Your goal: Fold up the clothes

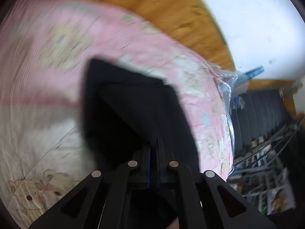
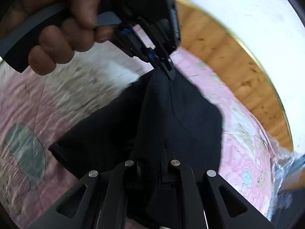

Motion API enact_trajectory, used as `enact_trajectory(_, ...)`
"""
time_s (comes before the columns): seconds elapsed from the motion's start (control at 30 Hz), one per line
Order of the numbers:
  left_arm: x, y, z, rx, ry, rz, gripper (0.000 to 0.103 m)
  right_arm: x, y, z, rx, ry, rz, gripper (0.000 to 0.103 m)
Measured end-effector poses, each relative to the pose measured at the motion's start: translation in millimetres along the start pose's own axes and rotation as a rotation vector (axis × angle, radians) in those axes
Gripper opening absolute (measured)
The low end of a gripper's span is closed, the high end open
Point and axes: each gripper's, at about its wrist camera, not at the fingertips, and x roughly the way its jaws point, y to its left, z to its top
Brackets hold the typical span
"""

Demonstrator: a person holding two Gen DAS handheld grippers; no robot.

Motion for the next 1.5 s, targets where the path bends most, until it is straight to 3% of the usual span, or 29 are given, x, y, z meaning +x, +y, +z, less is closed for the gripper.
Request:
enact_trajectory(0.1, 10, 20, -4, -0.037, -0.015, -0.069, 0.004, 4, 25, 37, -0.005, 0.026, -0.038, 0.007)
enact_trajectory(0.23, -12, 13, 7, 0.024, -0.088, -0.188, 0.004, 32, 63, 65, -0.005, 0.021, -0.083, 0.007)
enact_trajectory(0.3, -3, 15, 13, 0.036, -0.073, -0.138, 0.004, 48, 72, 78, -0.018, 0.043, -0.089, 0.009)
enact_trajectory(0.37, 16, 34, 15, -0.016, -0.003, -0.038, 0.006, 60, 81, 75, -0.061, 0.079, -0.094, 0.011)
enact_trajectory(0.43, 15, 49, 10, -0.058, -0.007, -0.023, 0.013, 58, 88, 72, -0.105, 0.076, -0.106, 0.016)
enact_trajectory(0.5, 6, 57, 4, -0.091, -0.041, -0.042, 0.018, 40, 83, 64, -0.084, 0.060, -0.057, 0.024)
enact_trajectory(0.57, -9, 54, -3, -0.104, -0.080, -0.073, 0.027, 21, 80, 56, -0.053, 0.052, -0.004, 0.024)
enact_trajectory(0.7, -40, 46, -35, -0.112, -0.103, -0.119, 0.030, 17, 93, 41, -0.018, 0.080, 0.121, 0.024)
enact_trajectory(0.77, -32, 39, -51, -0.108, -0.040, -0.088, 0.030, 12, 84, 33, 0.076, 0.078, 0.238, 0.024)
enact_trajectory(0.83, -20, 32, -71, -0.091, 0.031, -0.045, 0.030, 2, 51, 19, 0.255, 0.045, 0.340, 0.031)
enact_trajectory(0.9, -21, 28, -85, -0.082, 0.038, -0.031, 0.030, -5, 2, -3, 0.451, 0.010, 0.327, 0.056)
enact_trajectory(1.03, -26, 19, -101, -0.075, 0.046, -0.031, 0.032, 29, -87, -77, 0.864, 0.081, 0.252, 0.060)
enact_trajectory(1.13, -23, 15, -104, -0.073, 0.042, -0.061, 0.038, 69, -115, -133, 1.131, 0.145, 0.367, 0.062)
enact_trajectory(1.17, -23, 16, -105, -0.078, 0.044, -0.068, 0.041, 78, -112, -141, 1.168, 0.131, 0.437, 0.062)
enact_trajectory(1.3, -12, 28, -108, -0.141, 0.066, -0.134, 0.042, 91, -95, -144, 1.220, 0.048, 0.573, 0.057)
enact_trajectory(1.47, -7, 37, -111, -0.159, 0.062, -0.163, 0.042, 94, -72, -130, 1.224, -0.008, 0.650, 0.055)
enact_trajectory(1.5, -3, 37, -110, -0.159, 0.060, -0.159, 0.042, 98, -70, -127, 1.229, -0.004, 0.653, 0.041)
